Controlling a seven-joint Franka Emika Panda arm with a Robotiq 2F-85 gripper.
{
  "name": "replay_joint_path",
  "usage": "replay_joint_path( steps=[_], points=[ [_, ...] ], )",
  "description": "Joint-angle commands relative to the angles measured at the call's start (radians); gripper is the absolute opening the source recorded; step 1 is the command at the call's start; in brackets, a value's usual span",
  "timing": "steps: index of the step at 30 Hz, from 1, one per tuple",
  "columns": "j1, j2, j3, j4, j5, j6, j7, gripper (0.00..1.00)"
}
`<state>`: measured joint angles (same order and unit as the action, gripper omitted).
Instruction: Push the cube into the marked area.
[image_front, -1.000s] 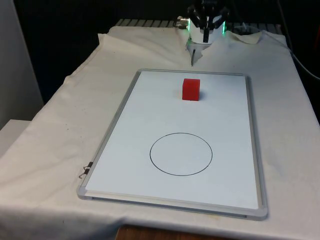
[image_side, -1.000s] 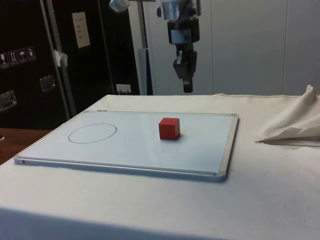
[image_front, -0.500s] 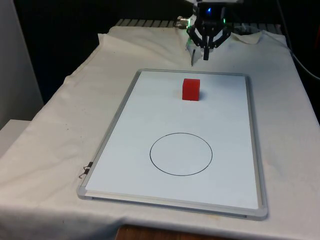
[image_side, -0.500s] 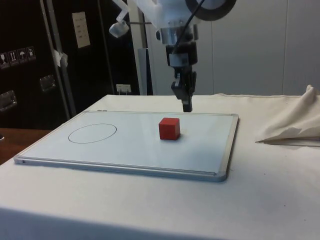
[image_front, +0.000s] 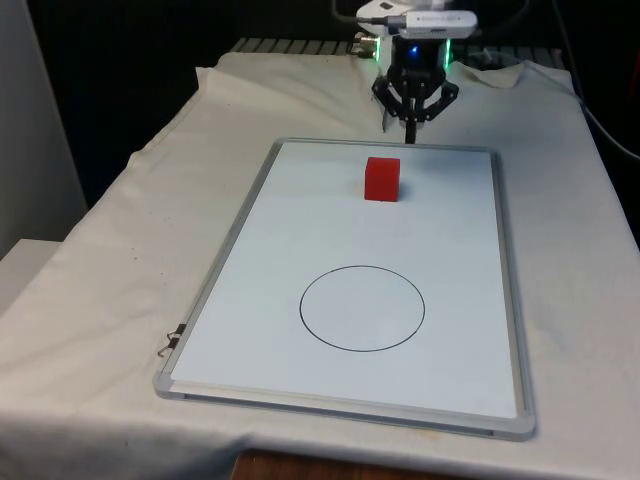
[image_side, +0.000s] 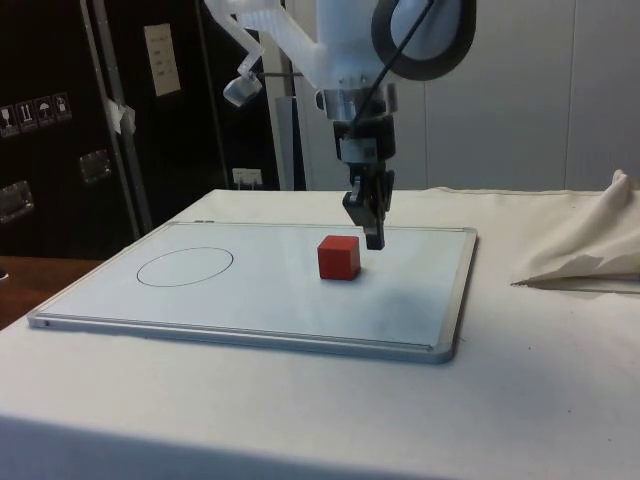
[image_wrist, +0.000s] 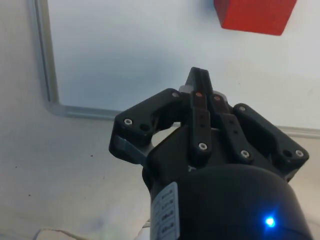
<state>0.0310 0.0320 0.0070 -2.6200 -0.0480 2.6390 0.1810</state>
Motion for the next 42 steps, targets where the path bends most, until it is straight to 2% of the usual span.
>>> replay_joint_path(
  steps=[1, 4, 5, 6, 14, 15, 16, 18, 21, 25, 26, 27, 34, 42],
  points=[
    [0.002, 0.004, 0.0, -0.004, -0.018, 0.02, 0.021, 0.0],
    [0.003, 0.021, 0.005, -0.003, -0.02, 0.04, 0.026, 0.0],
    [0.002, 0.019, 0.007, -0.001, 0.0, 0.025, 0.007, 0.0],
    [0.004, 0.026, 0.005, -0.002, -0.02, 0.045, 0.027, 0.0],
    [0.012, 0.076, 0.006, 0.01, -0.024, 0.086, 0.027, 0.0],
    [0.009, 0.066, 0.012, 0.006, -0.001, 0.072, 0.007, 0.0],
    [0.012, 0.082, 0.005, 0.013, -0.025, 0.089, 0.026, 0.0],
    [0.012, 0.102, 0.003, 0.022, -0.025, 0.098, 0.024, 0.0],
    [0.006, 0.115, -0.004, 0.027, -0.024, 0.102, 0.006, 0.0],
    [0.007, 0.117, -0.018, 0.027, -0.017, 0.1, -0.029, 0.0],
    [0.007, 0.12, -0.014, 0.031, -0.002, 0.093, -0.033, 0.0],
    [0.008, 0.116, -0.02, 0.025, -0.015, 0.101, -0.039, 0.0],
    [0.006, 0.119, -0.027, 0.018, -0.008, 0.103, -0.124, 0.0],
    [0.002, 0.141, -0.036, 0.032, -0.007, 0.104, -0.177, 0.0]
  ],
)
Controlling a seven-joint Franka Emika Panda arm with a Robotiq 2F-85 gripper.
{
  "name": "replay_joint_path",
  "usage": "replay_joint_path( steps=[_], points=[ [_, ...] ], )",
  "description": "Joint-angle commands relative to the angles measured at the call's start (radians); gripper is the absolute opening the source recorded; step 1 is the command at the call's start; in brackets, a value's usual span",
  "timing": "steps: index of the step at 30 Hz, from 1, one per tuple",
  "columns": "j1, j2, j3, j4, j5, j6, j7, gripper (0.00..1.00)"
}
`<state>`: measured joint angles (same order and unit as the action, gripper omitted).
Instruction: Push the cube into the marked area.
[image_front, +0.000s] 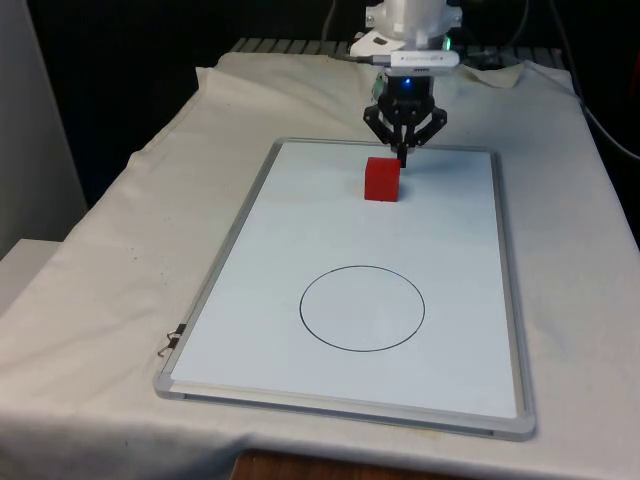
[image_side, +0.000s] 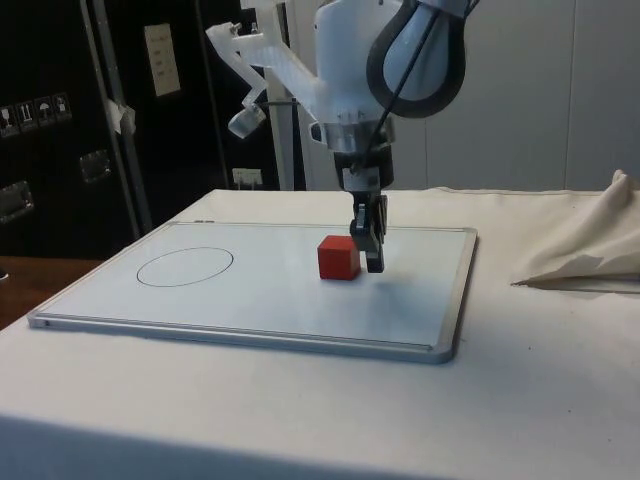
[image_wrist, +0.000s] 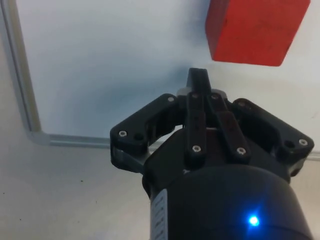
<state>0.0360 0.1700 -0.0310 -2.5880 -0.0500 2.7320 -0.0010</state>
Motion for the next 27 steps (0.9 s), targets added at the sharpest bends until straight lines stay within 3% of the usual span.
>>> replay_joint_path(
  steps=[1, 16, 27],
  points=[
    [-0.004, 0.01, -0.003, 0.005, -0.004, 0.011, -0.013, 0.0],
    [-0.004, 0.024, -0.057, 0.024, -0.003, 0.0, -0.1, 0.0],
    [-0.004, 0.049, -0.06, 0.07, -0.001, -0.013, -0.102, 0.0]
  ],
)
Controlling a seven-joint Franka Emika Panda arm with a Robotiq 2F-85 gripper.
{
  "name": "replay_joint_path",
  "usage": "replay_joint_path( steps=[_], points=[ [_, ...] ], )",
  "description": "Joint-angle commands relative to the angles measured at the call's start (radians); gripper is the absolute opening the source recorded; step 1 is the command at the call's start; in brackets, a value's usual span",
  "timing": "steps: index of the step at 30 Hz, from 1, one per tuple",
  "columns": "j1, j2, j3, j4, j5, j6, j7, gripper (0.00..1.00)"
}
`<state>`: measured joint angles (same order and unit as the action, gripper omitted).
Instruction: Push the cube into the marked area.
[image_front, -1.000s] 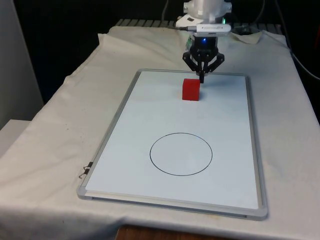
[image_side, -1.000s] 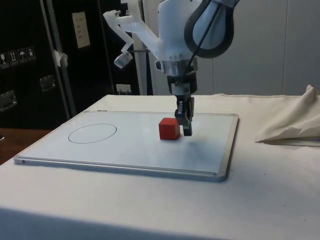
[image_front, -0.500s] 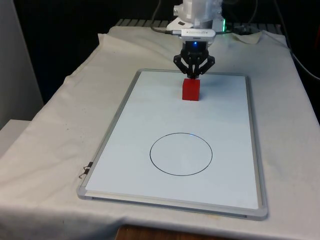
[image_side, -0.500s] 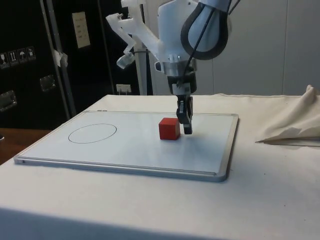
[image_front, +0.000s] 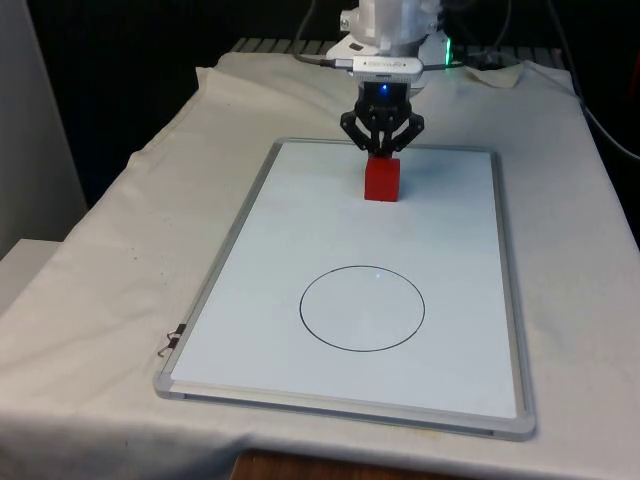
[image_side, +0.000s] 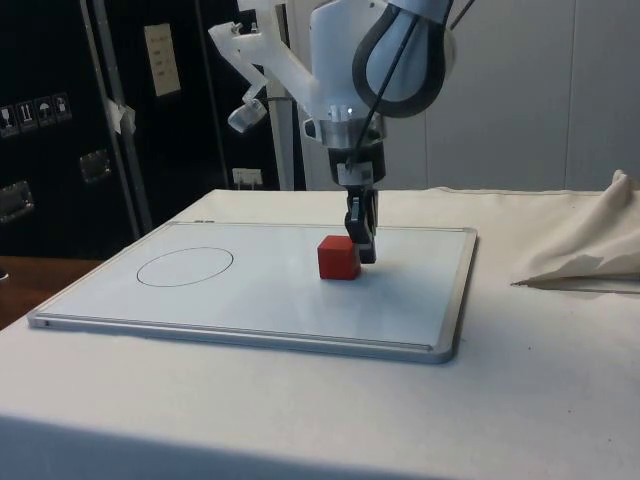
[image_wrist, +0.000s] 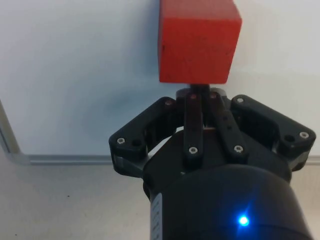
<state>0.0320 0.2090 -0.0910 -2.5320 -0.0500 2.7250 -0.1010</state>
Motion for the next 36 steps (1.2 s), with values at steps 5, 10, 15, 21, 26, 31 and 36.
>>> replay_joint_path(
  steps=[5, 10, 15, 21, 26, 31, 36],
  points=[
    [-0.001, 0.027, 0.001, 0.041, 0.001, -0.012, -0.004, 0.0],
    [0.0, 0.035, -0.001, 0.055, 0.0, -0.012, -0.001, 0.0],
    [-0.002, 0.049, -0.001, 0.078, 0.002, -0.022, -0.006, 0.0],
    [0.003, 0.047, -0.002, 0.077, -0.001, -0.035, 0.001, 0.0],
    [0.005, 0.045, 0.005, 0.076, 0.003, -0.048, 0.002, 0.0],
    [0.005, 0.048, 0.007, 0.081, 0.006, -0.057, 0.0, 0.0],
    [0.005, 0.056, 0.007, 0.098, 0.005, -0.069, -0.002, 0.0]
  ],
)
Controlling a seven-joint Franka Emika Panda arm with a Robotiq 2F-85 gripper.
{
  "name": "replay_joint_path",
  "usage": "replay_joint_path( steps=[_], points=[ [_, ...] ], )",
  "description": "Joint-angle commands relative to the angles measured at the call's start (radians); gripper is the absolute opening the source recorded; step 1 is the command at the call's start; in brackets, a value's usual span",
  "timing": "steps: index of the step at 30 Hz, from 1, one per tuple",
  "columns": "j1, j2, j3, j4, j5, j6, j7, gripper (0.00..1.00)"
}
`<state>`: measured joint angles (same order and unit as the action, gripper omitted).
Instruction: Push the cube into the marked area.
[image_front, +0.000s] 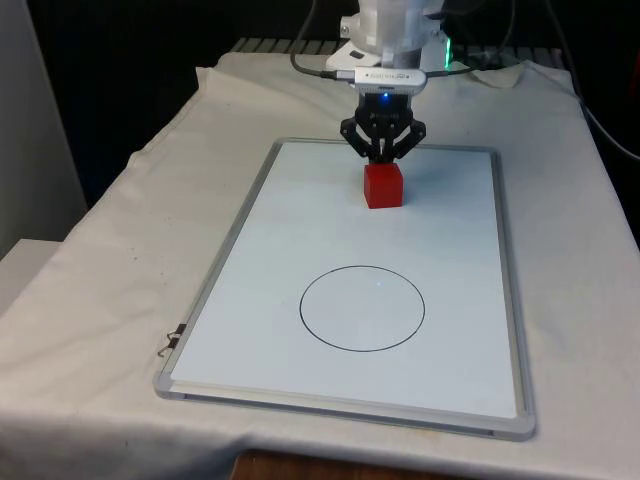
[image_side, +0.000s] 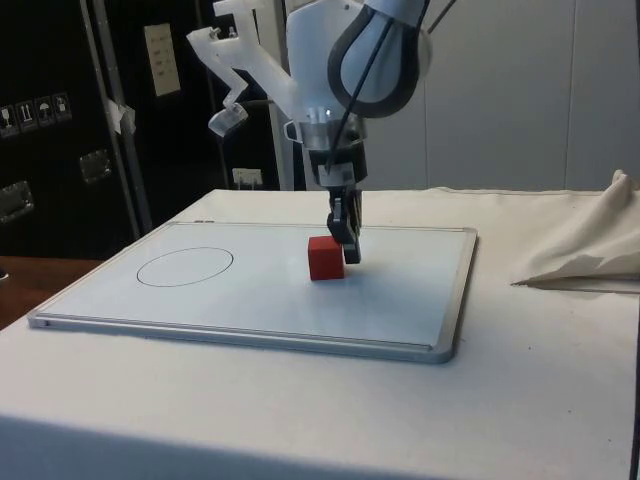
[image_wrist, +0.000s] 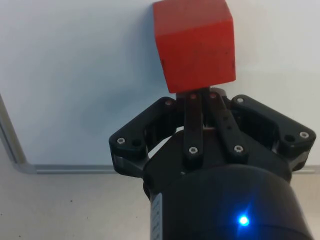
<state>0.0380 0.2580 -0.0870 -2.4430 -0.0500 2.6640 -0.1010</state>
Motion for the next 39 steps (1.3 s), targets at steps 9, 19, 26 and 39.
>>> replay_joint_path(
  steps=[9, 19, 26, 39],
  points=[
    [0.0, 0.032, 0.003, 0.056, 0.004, -0.035, -0.004, 0.0],
    [0.001, 0.031, 0.014, 0.063, 0.016, -0.049, -0.003, 0.0],
    [0.0, 0.039, 0.022, 0.083, 0.029, -0.058, -0.001, 0.0],
    [0.003, 0.068, 0.018, 0.137, 0.03, -0.07, 0.004, 0.0]
  ],
)
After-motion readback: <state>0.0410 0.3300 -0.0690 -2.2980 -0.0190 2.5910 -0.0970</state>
